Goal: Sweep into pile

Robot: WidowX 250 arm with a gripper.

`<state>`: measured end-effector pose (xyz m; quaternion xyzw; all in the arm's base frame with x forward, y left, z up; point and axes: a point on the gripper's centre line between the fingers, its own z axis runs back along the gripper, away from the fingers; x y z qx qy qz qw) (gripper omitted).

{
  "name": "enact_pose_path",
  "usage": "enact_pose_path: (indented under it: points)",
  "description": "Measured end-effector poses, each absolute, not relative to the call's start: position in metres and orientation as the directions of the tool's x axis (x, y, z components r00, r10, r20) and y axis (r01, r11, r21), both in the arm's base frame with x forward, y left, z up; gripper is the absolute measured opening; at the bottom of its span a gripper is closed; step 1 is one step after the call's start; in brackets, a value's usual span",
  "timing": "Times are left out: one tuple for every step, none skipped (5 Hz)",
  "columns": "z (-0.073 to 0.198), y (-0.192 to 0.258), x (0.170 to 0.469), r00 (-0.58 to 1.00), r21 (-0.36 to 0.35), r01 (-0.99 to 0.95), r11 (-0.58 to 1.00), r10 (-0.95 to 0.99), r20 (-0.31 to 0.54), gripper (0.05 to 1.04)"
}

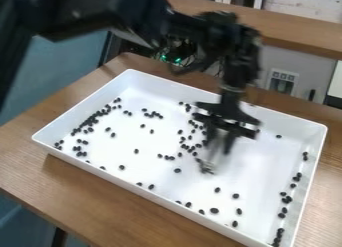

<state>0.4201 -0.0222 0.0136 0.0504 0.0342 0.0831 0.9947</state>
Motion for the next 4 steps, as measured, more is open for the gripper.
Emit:
enact_pose_path:
  points:
    - [0.011, 0.021, 0.415, 0.971, 0.113, -0.231, 0.966, 0.237, -0.038, 0.391]
    - [0.008, 0.063, 0.399, 0.942, 0.168, -0.321, 0.932, 0.333, -0.051, 0.391]
    - [0.012, 0.113, 0.380, 0.900, 0.195, -0.418, 0.888, 0.433, -0.046, 0.391]
    - [0.019, 0.142, 0.371, 0.893, 0.209, -0.433, 0.877, 0.449, -0.033, 0.391]
